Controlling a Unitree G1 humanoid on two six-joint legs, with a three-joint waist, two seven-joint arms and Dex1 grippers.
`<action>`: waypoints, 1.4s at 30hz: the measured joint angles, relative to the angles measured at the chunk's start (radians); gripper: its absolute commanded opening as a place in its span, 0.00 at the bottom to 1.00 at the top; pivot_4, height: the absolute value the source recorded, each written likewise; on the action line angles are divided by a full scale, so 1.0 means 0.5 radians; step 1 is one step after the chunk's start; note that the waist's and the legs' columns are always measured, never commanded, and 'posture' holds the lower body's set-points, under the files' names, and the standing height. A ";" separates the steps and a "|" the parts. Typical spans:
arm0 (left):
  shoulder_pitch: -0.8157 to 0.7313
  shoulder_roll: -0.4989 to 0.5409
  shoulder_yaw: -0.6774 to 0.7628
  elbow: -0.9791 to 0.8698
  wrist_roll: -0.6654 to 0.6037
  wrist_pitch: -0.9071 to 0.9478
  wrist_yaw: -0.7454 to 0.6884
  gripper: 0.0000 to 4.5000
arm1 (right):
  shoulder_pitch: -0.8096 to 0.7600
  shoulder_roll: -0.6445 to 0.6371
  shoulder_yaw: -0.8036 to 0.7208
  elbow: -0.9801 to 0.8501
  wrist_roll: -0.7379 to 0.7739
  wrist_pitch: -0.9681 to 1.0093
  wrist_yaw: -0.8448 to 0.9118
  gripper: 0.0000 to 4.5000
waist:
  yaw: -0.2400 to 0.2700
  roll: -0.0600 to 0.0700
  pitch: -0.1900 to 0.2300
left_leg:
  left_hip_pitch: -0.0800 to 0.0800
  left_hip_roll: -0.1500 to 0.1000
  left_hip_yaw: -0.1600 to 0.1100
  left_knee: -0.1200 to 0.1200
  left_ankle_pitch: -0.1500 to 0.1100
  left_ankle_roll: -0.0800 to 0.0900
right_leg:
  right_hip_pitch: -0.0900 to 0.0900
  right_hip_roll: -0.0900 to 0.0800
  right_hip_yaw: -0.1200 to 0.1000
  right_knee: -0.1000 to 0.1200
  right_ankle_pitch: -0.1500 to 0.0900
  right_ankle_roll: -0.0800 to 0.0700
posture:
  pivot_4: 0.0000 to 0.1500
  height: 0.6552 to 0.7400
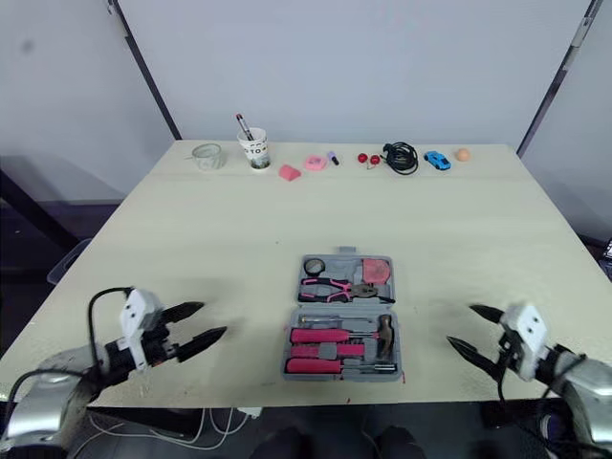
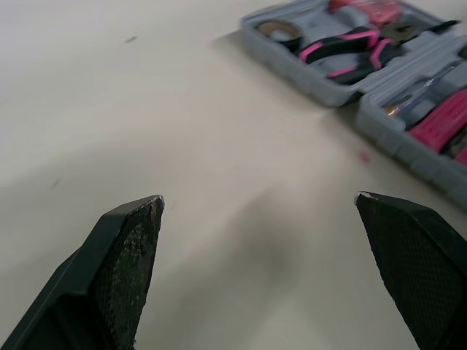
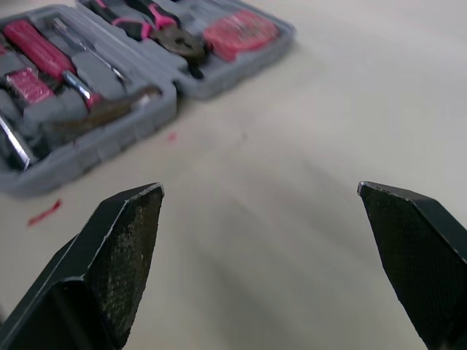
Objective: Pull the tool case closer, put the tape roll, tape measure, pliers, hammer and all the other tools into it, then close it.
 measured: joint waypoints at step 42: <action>-0.924 -0.321 -0.702 1.059 0.438 -0.364 -0.384 0.00 | -0.759 0.294 0.671 0.677 -0.562 -0.103 -0.100 0.00 | -0.001 0.001 0.000 | -0.004 -0.001 -0.004 0.001 0.000 0.000 | -0.001 0.004 -0.001 0.002 0.005 0.009 | 1.00 1.00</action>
